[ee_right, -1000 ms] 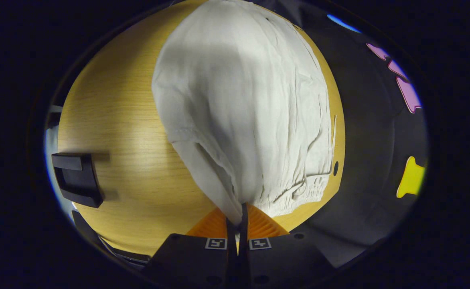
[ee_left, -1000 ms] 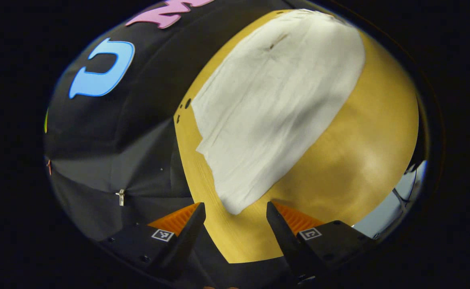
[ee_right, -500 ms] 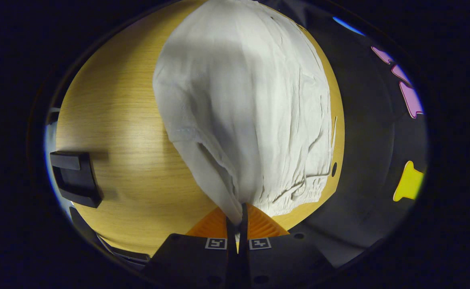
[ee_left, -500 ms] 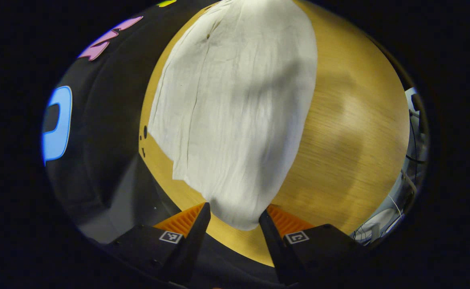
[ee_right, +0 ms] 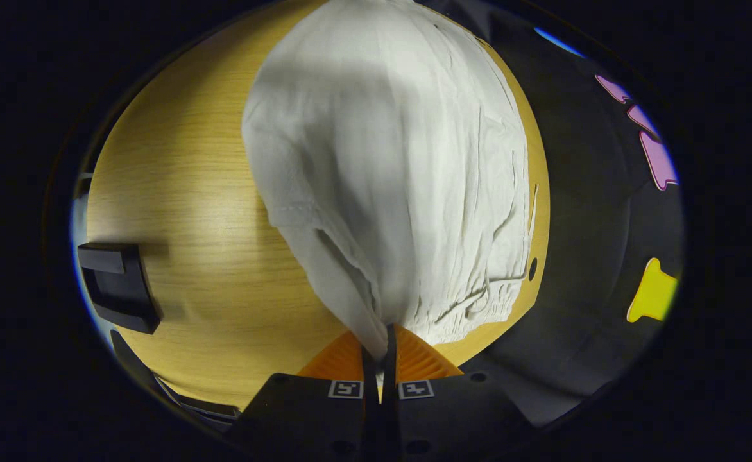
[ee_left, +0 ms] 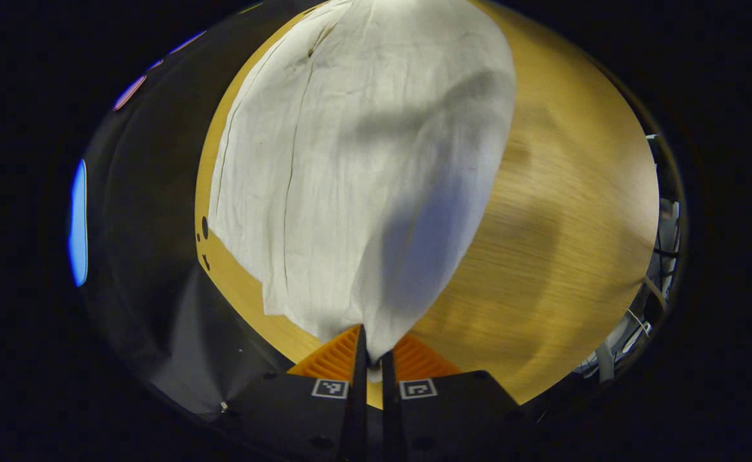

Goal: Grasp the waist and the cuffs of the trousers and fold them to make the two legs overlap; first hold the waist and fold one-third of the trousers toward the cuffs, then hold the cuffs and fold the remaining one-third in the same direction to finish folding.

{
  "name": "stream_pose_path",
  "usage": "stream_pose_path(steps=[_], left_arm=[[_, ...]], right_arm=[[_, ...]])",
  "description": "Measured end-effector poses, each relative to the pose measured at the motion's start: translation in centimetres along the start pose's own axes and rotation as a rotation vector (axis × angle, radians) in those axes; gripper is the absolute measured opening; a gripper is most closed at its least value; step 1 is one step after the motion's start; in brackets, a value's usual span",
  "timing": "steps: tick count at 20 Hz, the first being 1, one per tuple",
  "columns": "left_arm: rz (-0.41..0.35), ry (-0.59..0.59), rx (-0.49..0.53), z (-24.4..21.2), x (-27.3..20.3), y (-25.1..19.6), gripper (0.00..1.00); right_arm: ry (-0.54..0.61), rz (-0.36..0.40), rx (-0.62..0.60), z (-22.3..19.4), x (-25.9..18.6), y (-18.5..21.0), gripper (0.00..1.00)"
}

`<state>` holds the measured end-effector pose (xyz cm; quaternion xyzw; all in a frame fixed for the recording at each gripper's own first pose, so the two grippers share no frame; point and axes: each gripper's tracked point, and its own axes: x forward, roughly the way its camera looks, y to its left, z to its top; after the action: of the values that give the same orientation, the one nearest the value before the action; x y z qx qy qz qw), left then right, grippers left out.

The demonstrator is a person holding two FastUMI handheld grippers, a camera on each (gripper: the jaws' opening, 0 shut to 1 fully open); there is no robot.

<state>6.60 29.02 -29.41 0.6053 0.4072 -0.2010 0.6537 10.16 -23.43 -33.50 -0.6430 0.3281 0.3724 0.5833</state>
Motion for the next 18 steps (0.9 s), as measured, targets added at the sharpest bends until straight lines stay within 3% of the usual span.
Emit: stream_pose_path(steps=[1,8,13,18], left_arm=[[0.009,0.002,-0.022,0.0,0.0,0.0,0.07],[0.068,0.035,-0.180,-0.2,-0.2,-0.4,0.06],[0.200,0.042,-0.329,0.3,-1.7,0.9,0.05],[0.317,-0.003,-0.458,0.9,-5.4,5.3,0.05]], right_arm=[[0.002,0.001,0.000,0.0,0.0,-0.1,0.05],[0.018,0.003,0.043,-0.2,0.0,-0.4,0.05],[-0.003,-0.070,0.155,-1.0,-1.4,-2.2,0.05],[-0.047,-0.177,0.311,-0.7,-3.2,-6.4,0.05]])
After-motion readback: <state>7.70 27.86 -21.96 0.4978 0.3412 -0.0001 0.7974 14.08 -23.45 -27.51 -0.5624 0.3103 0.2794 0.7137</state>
